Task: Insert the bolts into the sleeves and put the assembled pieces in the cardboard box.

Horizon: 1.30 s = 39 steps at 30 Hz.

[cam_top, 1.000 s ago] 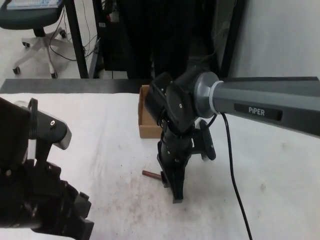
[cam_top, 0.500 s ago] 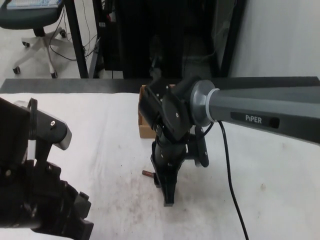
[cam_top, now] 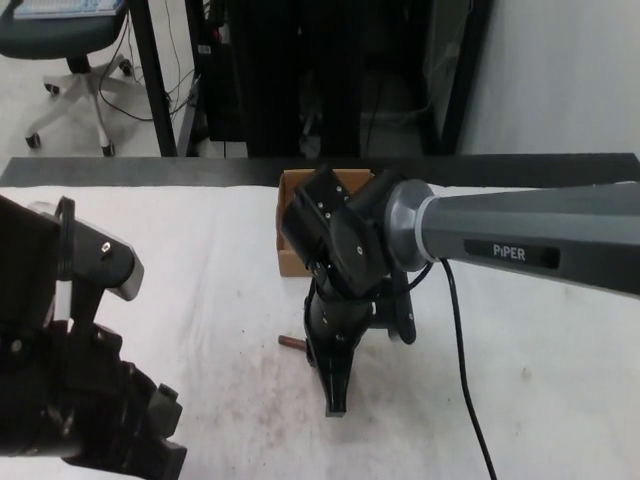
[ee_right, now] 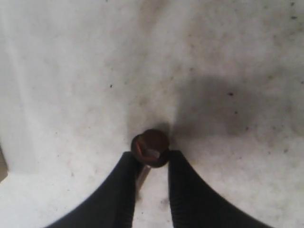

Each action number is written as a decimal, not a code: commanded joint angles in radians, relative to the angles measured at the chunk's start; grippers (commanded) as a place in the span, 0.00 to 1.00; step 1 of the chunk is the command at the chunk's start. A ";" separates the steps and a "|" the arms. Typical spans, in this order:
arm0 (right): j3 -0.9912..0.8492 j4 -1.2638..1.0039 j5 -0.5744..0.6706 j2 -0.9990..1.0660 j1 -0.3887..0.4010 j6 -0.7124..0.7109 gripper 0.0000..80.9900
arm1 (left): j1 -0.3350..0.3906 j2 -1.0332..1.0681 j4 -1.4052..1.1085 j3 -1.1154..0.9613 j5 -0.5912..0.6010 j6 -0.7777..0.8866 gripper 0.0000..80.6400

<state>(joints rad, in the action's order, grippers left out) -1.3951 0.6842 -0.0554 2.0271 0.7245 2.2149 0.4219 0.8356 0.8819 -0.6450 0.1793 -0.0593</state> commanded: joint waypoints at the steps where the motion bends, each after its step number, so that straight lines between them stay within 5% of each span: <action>1: 0.018 -0.038 -0.013 -0.007 0.001 0.000 0.01 | -0.003 -0.006 -0.004 -0.005 -0.007 -0.001 0.00; 6: 0.018 -0.033 0.009 -0.007 -0.026 -0.402 0.01 | -0.003 -0.006 -0.004 -0.005 -0.014 -0.001 0.00; 15: 0.013 0.155 0.144 -0.007 -0.132 -1.501 0.01 | -0.003 -0.006 -0.004 -0.005 -0.014 -0.001 0.00; 21: 0.012 0.442 -0.083 -0.009 -0.157 -1.951 0.01 | -0.003 -0.006 -0.004 -0.005 -0.014 -0.001 0.00; 25: 0.012 0.468 -0.135 -0.014 -0.157 -1.995 0.01 | -0.003 -0.006 -0.004 -0.005 -0.014 0.000 0.00; 39: 0.012 0.128 0.299 -0.187 -0.159 -1.473 0.01 | -0.003 -0.006 -0.004 -0.007 -0.001 0.015 0.00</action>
<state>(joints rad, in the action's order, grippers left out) -1.3788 0.9360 0.1748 1.8938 0.5690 0.5878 0.4219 0.8356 0.8830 -0.6450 0.1747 -0.0453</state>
